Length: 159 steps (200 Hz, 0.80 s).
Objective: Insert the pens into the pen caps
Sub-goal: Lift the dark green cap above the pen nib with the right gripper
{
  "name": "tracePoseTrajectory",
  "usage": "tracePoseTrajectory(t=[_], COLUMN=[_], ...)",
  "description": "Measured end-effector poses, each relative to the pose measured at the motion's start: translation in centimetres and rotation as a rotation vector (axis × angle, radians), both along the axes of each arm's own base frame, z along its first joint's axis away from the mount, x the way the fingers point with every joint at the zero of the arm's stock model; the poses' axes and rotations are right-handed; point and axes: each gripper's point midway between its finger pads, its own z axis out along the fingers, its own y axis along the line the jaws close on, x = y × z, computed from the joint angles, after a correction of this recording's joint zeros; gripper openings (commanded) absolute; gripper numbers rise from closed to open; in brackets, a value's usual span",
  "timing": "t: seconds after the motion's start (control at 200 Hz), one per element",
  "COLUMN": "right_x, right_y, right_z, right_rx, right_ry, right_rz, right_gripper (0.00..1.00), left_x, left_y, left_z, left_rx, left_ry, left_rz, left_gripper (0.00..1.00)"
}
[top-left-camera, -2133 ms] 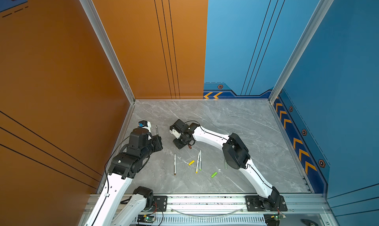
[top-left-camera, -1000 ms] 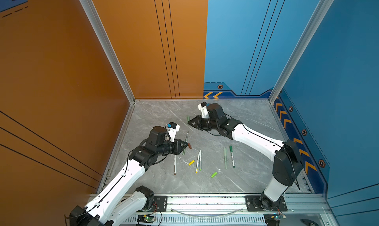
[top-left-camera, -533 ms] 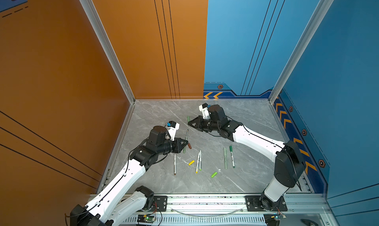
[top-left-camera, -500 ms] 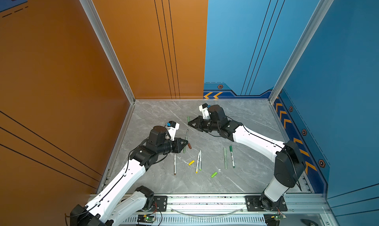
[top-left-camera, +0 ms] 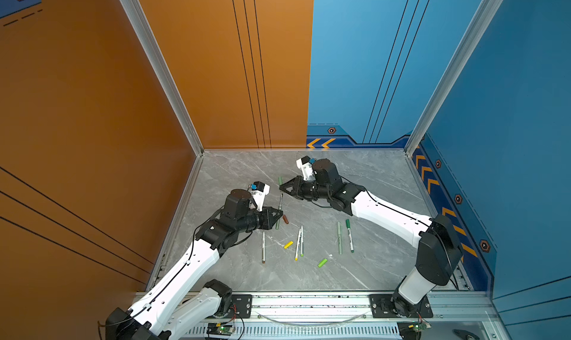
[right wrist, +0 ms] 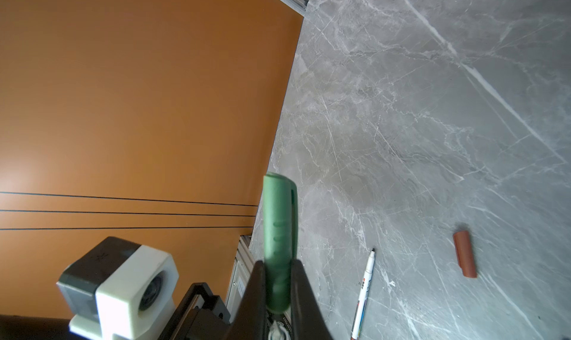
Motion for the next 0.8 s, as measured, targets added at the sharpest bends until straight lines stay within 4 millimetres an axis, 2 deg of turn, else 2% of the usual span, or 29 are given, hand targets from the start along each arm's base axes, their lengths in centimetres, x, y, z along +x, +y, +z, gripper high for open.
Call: tracePoseTrajectory(t=[0.796], right_x=[-1.9], right_y=[0.5], right_z=[-0.6], right_rx=[-0.01], right_ry=[0.01], right_rz=[0.033], right_gripper=[0.05], left_x=[0.0], left_y=[0.4], left_z=[0.1], left_rx=[-0.004], left_ry=[-0.004], left_rz=[0.033], left_gripper=[0.0])
